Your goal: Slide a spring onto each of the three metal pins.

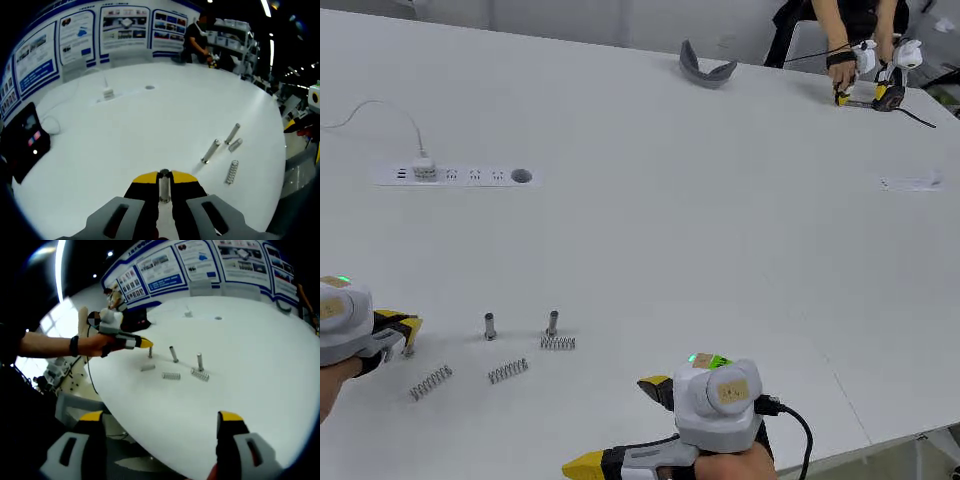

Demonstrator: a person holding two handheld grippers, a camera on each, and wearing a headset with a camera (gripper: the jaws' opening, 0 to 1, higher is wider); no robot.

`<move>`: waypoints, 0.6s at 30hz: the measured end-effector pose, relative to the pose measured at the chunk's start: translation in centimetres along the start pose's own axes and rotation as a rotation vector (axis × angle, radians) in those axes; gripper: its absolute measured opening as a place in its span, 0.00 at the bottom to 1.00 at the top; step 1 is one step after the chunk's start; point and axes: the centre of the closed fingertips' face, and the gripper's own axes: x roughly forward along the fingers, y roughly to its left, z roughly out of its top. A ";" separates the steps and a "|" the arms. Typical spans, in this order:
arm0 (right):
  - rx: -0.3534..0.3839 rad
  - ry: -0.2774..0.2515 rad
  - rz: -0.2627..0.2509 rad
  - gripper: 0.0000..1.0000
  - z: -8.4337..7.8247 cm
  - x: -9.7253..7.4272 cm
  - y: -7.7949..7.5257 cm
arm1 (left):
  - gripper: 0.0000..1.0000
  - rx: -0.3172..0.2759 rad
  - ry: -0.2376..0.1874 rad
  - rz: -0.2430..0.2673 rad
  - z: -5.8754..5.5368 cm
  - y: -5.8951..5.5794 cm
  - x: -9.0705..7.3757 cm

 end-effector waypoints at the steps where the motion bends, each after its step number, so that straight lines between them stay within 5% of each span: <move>1: 0.000 0.001 0.001 0.94 0.0 0.0 0.0 | 0.07 -0.002 -0.001 0.001 0.0 0.0 0.0; 18: -0.014 0.006 0.013 0.94 -0.1 0.3 0.6 | 0.07 0.002 -0.010 0.009 -0.4 -0.2 -0.9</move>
